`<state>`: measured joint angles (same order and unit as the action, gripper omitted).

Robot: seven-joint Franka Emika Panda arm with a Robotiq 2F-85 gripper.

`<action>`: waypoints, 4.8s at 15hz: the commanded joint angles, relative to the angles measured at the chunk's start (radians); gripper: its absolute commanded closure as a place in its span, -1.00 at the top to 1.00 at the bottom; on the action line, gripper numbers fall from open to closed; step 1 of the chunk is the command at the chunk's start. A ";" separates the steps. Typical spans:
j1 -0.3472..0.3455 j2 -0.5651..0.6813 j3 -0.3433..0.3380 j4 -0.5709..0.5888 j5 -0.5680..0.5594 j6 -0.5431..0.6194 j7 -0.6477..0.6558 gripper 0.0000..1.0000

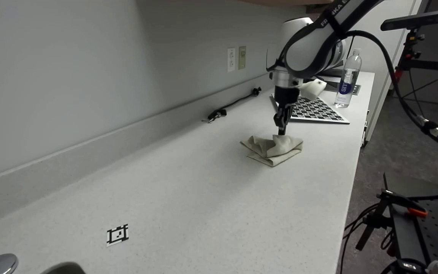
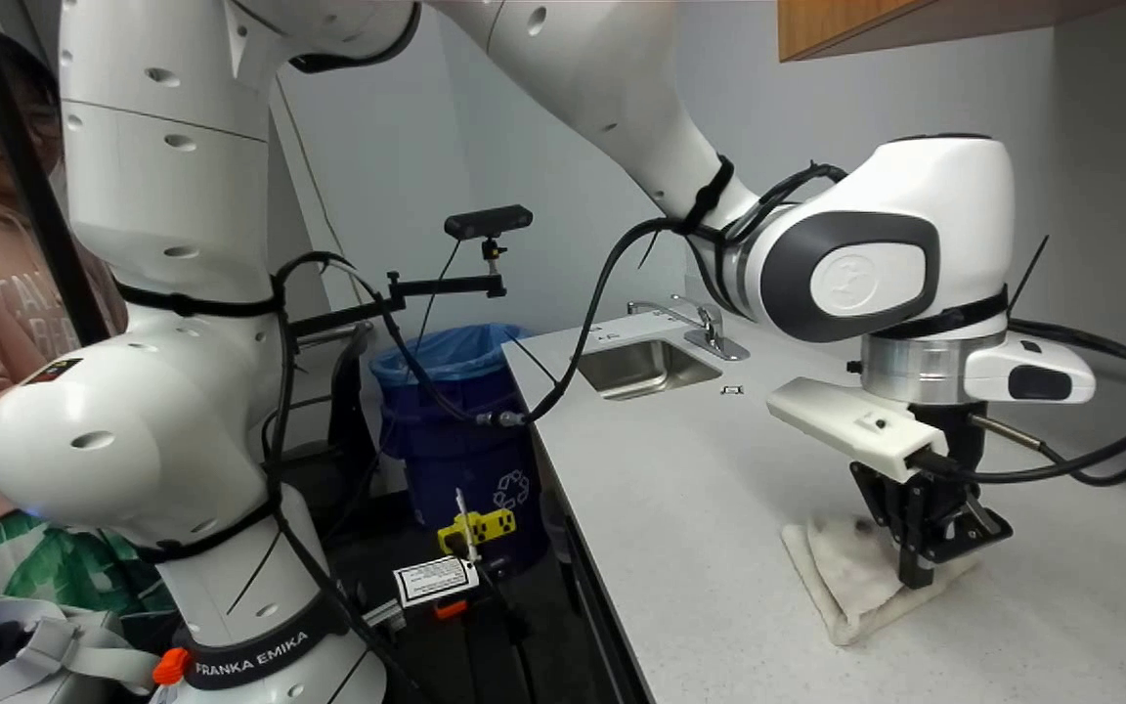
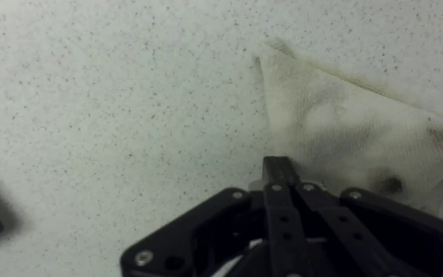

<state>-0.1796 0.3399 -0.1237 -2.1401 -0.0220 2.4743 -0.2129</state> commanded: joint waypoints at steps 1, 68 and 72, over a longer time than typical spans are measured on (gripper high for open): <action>-0.003 0.061 0.019 0.075 0.007 -0.033 -0.003 -1.00; 0.073 0.229 0.063 0.161 -0.056 -0.138 0.041 -1.00; 0.065 0.149 0.055 0.159 -0.060 -0.143 0.044 -0.98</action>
<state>-0.1111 0.4881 -0.0726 -1.9834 -0.0802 2.3341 -0.1705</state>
